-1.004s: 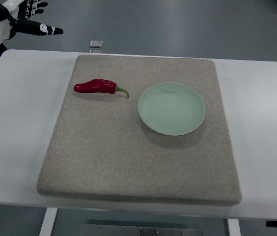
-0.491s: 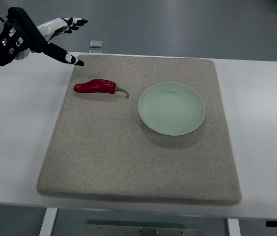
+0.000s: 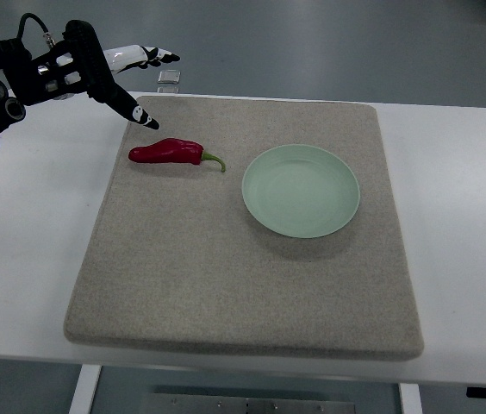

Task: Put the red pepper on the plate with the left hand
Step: 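Reach the left hand forward and down toward the red pepper, then close the left hand fingers around the red pepper, then lift and carry the pepper with the left hand over the plate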

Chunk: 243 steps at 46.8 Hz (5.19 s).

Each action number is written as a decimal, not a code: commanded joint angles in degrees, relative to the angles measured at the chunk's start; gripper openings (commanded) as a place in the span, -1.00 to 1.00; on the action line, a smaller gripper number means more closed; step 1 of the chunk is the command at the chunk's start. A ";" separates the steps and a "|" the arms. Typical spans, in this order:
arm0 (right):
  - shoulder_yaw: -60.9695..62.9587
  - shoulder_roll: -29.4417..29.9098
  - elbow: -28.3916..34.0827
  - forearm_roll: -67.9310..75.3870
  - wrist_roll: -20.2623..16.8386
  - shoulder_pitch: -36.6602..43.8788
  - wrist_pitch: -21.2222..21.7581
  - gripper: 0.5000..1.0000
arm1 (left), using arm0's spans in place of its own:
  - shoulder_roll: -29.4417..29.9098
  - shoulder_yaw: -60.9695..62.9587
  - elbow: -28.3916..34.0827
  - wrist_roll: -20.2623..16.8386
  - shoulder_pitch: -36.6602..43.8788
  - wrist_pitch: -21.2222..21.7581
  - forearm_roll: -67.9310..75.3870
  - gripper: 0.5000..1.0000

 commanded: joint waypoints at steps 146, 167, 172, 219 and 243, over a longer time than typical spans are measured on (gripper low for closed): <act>0.00 0.00 0.00 0.00 0.00 0.00 0.00 0.73 | -15.79 6.97 16.18 0.44 5.78 2.34 13.98 0.51; 0.00 0.00 0.00 0.00 0.00 0.00 0.00 0.73 | -15.88 7.06 16.18 0.44 5.78 2.52 14.07 0.36; 0.00 0.00 0.08 0.00 0.00 0.00 0.00 0.73 | -15.88 7.06 16.18 0.44 5.78 2.52 14.07 0.28; 0.00 0.00 0.00 -0.08 0.00 0.00 0.00 0.73 | -16.14 7.24 16.70 0.36 6.57 2.52 14.33 -0.81; 0.00 0.00 0.00 0.00 0.08 0.00 0.00 0.73 | -16.14 7.15 16.09 0.36 5.69 2.52 14.33 -1.00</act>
